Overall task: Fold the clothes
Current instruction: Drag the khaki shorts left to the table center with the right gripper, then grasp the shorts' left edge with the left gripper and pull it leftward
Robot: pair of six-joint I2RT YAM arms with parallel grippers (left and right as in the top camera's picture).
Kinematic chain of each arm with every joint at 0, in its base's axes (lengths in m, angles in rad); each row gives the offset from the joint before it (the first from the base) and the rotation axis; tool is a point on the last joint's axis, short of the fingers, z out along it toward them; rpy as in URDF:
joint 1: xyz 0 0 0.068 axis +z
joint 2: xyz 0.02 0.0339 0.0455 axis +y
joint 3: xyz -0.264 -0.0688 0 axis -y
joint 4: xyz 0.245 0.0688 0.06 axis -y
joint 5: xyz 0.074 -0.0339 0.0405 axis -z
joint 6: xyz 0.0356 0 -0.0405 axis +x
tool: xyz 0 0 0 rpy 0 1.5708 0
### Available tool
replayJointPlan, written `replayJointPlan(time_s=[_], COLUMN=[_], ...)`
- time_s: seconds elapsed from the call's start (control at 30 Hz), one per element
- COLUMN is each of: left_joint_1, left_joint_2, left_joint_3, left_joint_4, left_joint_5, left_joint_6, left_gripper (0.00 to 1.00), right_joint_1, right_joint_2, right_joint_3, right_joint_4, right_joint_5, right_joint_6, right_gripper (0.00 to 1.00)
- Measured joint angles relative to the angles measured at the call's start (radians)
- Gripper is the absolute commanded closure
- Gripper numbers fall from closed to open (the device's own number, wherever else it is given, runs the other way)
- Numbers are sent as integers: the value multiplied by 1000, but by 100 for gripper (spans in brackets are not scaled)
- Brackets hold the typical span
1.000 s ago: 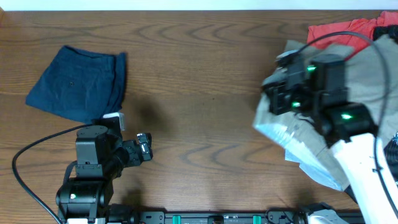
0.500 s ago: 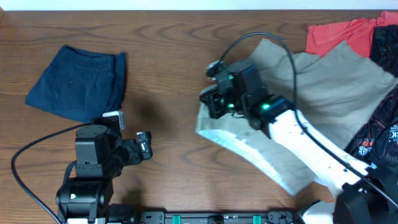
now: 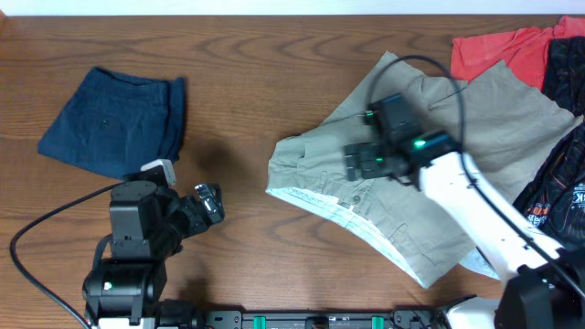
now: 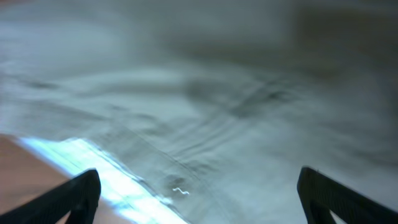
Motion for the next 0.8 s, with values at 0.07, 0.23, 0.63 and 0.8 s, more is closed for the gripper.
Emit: replayJointPlan(time_s=[0.07, 0.23, 0.63, 0.8], left_joint_1=[0, 0, 0, -19], left_joint_2=[28, 138, 595, 764], left_joint_3=[0, 0, 0, -1], left_joint_4=[5, 55, 235, 347], left_joint_5=[7, 73, 262, 306], left_joint_6=[-36, -74, -93, -95], left_gripper=[2, 1, 5, 6], right_joint_1=[-54, -150, -203, -203], right_joint_2=[-16, -26, -26, -26], right_joint_3=[0, 0, 0, 0], right_joint_4=[-60, -145, -209, -251], right_joint_5=[38, 75, 81, 81], right_joint_6=[0, 0, 0, 2], right_gripper=[1, 1, 1, 1])
